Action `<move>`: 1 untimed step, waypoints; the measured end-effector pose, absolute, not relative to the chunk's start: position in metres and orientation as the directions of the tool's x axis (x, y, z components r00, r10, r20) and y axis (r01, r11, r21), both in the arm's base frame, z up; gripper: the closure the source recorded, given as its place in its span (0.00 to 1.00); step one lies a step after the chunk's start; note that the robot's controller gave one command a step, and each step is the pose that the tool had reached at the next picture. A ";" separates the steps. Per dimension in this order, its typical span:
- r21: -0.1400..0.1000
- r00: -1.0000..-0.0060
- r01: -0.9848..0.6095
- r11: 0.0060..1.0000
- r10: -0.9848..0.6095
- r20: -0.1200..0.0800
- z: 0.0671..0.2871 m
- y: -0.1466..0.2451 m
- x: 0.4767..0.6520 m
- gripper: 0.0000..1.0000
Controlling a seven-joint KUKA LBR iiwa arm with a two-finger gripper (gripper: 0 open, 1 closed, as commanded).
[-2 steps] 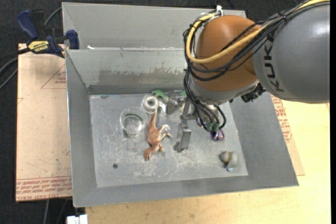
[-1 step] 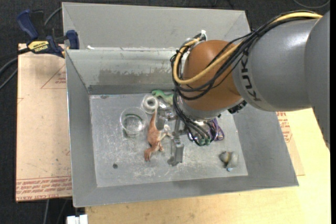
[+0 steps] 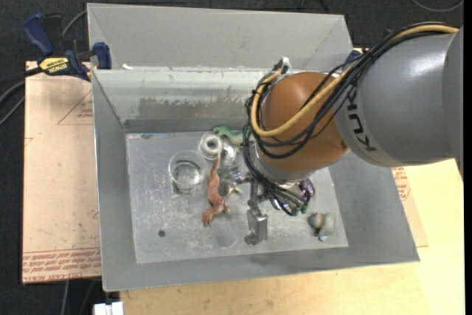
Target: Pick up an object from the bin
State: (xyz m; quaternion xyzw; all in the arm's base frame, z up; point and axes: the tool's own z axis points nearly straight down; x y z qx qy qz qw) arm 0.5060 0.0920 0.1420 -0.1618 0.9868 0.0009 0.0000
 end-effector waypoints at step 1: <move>0.008 -0.919 -0.395 0.919 -0.395 0.010 0.072 0.121 0.557 1.00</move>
Offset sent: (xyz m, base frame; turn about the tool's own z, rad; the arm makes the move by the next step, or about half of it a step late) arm 0.0000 0.0000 0.0000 0.0000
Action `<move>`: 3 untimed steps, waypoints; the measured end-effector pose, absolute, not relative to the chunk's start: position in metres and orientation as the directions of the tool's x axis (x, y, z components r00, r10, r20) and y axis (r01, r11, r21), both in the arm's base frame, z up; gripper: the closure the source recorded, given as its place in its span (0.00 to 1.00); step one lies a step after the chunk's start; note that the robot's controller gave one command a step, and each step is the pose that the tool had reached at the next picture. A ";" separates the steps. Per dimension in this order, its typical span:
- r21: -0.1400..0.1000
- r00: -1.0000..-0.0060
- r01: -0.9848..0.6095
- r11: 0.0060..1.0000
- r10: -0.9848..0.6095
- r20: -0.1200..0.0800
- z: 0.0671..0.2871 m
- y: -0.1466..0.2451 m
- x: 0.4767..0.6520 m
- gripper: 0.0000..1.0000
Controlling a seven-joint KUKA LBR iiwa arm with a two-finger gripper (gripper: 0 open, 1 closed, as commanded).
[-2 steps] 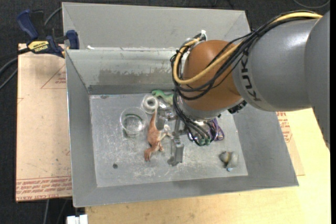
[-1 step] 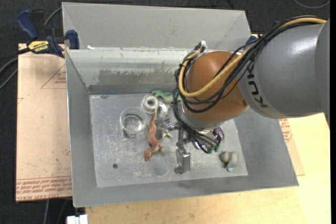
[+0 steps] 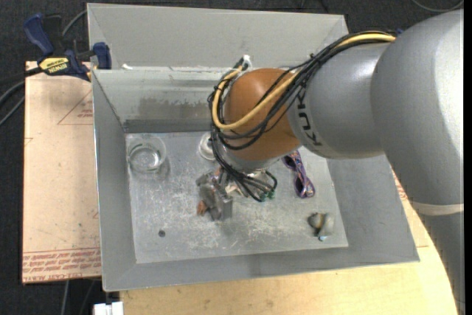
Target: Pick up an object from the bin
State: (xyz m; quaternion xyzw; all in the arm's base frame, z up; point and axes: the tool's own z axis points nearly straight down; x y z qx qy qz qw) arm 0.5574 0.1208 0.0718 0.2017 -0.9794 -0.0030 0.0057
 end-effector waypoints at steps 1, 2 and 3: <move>0.009 -0.919 -0.395 0.919 -0.395 0.010 0.072 0.121 0.557 1.00; 0.010 -0.820 -0.572 0.820 -0.572 0.006 0.070 0.145 0.550 0.00; 0.011 -0.812 -0.583 0.812 -0.583 0.005 0.070 0.147 0.549 0.00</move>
Offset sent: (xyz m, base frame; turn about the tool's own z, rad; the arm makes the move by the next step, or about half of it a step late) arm -0.0088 0.0256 -0.0018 -0.2198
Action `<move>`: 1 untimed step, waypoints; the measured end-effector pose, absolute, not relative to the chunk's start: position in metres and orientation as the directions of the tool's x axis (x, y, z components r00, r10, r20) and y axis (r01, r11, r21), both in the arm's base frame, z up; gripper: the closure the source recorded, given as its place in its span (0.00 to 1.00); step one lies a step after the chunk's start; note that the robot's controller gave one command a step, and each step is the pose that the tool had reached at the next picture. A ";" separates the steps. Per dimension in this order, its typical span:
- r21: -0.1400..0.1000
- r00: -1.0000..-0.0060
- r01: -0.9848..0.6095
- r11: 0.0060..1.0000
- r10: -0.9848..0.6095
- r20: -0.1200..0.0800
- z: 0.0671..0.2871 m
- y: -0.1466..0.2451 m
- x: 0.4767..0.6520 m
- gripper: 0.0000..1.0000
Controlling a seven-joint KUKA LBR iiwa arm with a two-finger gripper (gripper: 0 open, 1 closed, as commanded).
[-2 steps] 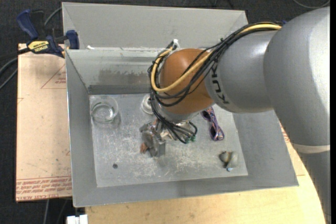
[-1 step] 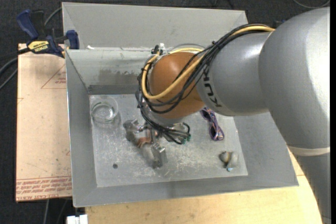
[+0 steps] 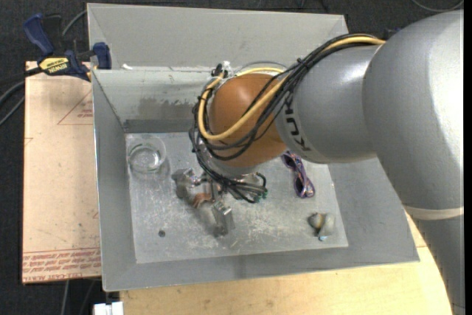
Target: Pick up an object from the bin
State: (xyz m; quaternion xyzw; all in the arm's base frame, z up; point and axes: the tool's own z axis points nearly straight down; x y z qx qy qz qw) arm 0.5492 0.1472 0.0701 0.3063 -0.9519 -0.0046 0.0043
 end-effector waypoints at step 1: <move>0.009 -0.719 -0.695 0.719 -0.695 -0.001 0.071 0.128 0.586 0.00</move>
Offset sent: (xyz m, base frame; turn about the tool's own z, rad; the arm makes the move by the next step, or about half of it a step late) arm 0.0329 -0.0425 -0.0001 0.2083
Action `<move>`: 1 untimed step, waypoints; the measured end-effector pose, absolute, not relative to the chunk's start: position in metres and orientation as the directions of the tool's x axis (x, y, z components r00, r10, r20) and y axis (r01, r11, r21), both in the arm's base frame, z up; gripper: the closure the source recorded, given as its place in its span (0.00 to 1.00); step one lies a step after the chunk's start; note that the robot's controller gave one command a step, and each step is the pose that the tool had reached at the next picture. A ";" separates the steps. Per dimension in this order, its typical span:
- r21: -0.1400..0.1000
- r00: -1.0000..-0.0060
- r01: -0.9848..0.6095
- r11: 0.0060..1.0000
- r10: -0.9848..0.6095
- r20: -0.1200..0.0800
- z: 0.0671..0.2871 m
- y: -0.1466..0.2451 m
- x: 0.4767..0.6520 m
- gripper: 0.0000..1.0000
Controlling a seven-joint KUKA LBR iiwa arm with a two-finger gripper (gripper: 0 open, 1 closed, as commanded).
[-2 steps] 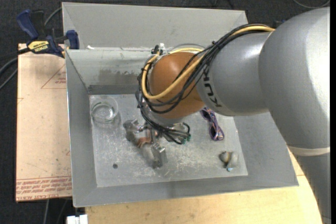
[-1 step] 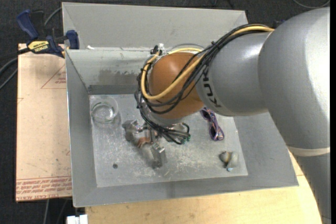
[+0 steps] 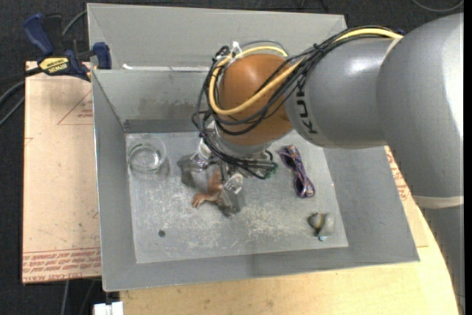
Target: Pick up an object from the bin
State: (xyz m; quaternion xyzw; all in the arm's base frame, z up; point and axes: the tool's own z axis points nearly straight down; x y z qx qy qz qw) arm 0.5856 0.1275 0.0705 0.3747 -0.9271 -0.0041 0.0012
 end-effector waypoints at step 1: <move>0.012 -0.916 -0.401 0.916 -0.401 0.005 0.070 0.106 0.583 1.00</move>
Offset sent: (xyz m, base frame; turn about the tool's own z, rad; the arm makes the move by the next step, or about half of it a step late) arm 0.0000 0.0000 0.0000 0.0000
